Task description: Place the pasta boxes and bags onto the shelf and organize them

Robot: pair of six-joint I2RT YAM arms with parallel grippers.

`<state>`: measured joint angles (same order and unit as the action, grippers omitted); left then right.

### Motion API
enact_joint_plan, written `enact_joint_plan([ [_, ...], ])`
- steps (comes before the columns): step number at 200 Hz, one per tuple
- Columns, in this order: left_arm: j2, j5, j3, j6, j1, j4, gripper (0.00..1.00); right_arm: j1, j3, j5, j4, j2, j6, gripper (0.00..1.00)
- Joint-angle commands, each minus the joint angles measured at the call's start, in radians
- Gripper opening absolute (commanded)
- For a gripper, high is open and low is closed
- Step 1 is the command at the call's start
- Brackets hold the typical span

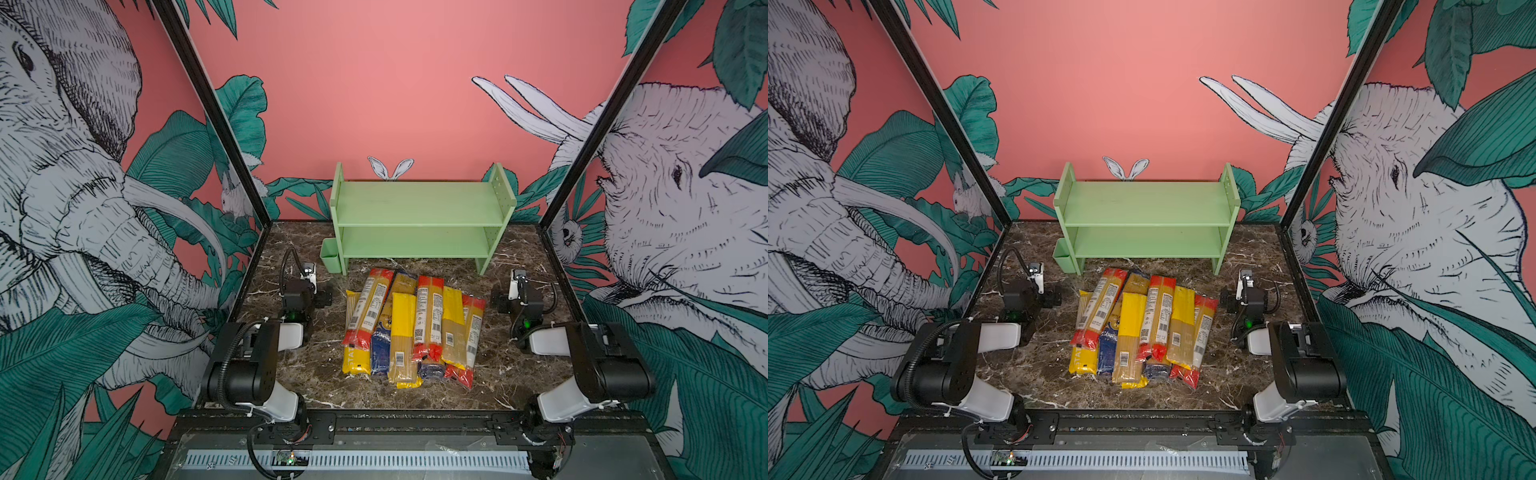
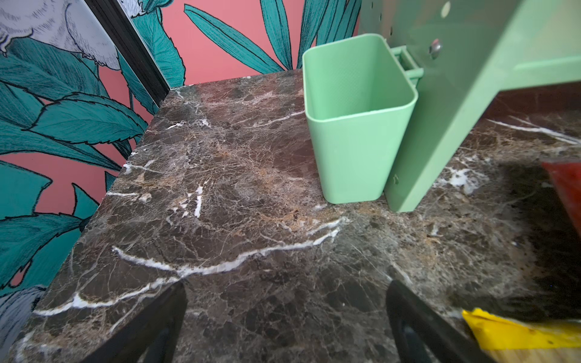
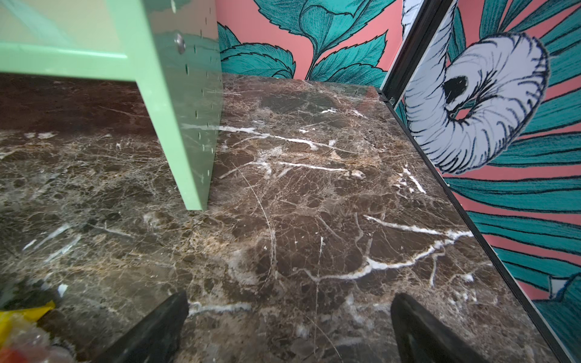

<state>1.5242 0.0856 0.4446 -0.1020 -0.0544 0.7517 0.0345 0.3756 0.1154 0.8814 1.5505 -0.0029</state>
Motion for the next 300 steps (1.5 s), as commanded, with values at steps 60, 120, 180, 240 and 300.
enact_joint_plan([
  [60,-0.001,-0.013,0.020,-0.010,0.004,-0.006,1.00,-0.002,0.020,-0.012,0.023,-0.002,-0.003,0.99],
  [120,0.002,-0.017,0.026,-0.011,0.004,-0.014,0.99,-0.002,0.023,-0.012,0.019,-0.001,-0.002,0.99],
  [180,0.002,-0.018,0.027,-0.011,0.004,-0.018,0.99,-0.002,0.026,-0.006,-0.010,-0.011,-0.005,0.99],
  [240,-0.001,0.001,0.036,-0.016,0.002,-0.010,0.99,0.000,0.040,0.071,-0.071,-0.071,0.021,0.99],
  [300,-0.104,-0.008,0.299,0.050,0.000,-0.483,0.94,0.018,0.288,0.276,-0.966,-0.357,0.231,0.99],
])
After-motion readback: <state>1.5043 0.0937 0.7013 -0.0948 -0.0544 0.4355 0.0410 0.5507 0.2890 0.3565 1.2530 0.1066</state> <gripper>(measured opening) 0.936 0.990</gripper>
